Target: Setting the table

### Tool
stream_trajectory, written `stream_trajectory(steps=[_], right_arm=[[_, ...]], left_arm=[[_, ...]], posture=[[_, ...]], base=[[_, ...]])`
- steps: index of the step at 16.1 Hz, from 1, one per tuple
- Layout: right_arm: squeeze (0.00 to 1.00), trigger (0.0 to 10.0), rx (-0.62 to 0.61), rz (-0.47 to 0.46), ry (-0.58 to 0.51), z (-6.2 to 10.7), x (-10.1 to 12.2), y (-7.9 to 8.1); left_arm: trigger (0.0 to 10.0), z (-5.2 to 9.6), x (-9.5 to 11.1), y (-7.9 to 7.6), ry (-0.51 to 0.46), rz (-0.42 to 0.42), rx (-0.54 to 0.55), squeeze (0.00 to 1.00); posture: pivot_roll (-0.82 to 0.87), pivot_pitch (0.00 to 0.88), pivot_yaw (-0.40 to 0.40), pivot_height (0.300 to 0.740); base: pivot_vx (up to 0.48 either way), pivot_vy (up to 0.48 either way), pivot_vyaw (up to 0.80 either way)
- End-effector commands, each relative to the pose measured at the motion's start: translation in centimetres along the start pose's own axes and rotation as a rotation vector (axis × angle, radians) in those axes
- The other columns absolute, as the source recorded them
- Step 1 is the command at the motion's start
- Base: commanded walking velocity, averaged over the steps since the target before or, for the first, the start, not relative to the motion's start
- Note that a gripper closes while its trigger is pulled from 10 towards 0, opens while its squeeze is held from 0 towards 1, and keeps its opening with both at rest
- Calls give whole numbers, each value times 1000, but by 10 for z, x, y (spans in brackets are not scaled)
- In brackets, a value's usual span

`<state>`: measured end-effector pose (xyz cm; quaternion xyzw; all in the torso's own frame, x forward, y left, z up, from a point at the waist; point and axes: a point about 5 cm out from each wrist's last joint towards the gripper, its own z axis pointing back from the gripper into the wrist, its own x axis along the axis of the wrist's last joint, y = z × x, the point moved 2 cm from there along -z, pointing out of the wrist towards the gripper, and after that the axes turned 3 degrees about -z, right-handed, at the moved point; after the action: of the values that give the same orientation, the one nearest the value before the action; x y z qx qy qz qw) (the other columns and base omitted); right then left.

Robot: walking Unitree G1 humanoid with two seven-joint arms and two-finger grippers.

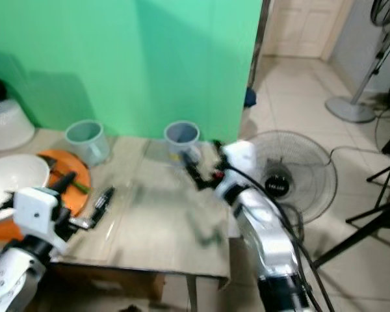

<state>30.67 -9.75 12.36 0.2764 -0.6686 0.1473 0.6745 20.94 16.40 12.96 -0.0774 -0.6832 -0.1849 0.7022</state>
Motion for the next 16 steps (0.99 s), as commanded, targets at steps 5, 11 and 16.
stream_trajectory(steps=[5,11,16], right_arm=[[1000,10000,24,45,120,-18,-13,-10],[0,10000,-40,60,181,-40,-26,-23],[0,10000,10,13,215,-51,-32,-19]], left_arm=[[10000,-2,3,-17,16,50,-194,0],[10000,-6,2,-30,37,101,-352,0],[10000,-7,1,-34,46,112,-377,0]], posture=[[-60,0,48,740],[-67,2,55,740],[-60,2,54,740]], base=[[0,0,0],[0,0,0],[0,0,0]])
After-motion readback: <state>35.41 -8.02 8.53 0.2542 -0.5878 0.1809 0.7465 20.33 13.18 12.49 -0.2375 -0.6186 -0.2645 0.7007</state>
